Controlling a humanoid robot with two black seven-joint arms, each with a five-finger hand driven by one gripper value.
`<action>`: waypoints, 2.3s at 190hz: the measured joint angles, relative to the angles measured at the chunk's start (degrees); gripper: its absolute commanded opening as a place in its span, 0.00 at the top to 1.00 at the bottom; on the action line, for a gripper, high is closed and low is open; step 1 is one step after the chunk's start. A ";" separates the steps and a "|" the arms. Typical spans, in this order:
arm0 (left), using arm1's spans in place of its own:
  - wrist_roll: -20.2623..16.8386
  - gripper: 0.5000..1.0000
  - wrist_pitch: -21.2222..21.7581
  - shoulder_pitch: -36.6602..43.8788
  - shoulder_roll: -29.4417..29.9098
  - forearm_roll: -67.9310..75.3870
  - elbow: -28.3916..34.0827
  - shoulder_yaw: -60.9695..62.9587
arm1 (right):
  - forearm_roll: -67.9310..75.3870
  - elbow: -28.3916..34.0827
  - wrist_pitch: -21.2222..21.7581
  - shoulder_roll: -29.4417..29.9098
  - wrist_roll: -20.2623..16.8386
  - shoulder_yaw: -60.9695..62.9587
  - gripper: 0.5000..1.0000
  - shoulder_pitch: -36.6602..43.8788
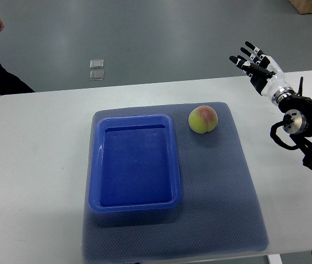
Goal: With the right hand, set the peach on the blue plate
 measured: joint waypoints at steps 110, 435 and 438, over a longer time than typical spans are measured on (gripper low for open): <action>0.00 0.00 0.00 0.00 0.00 0.04 0.04 0.03 | -1.19 0.29 3.02 -1.00 0.00 -0.28 0.13 0.52; 0.00 0.00 0.00 0.00 0.00 -0.01 0.09 0.21 | -69.10 5.47 2.87 -3.25 11.79 -40.91 0.14 18.32; 0.00 0.00 0.00 0.00 0.00 -0.01 0.09 0.21 | -69.19 5.18 2.33 -3.00 11.79 -41.38 0.14 18.33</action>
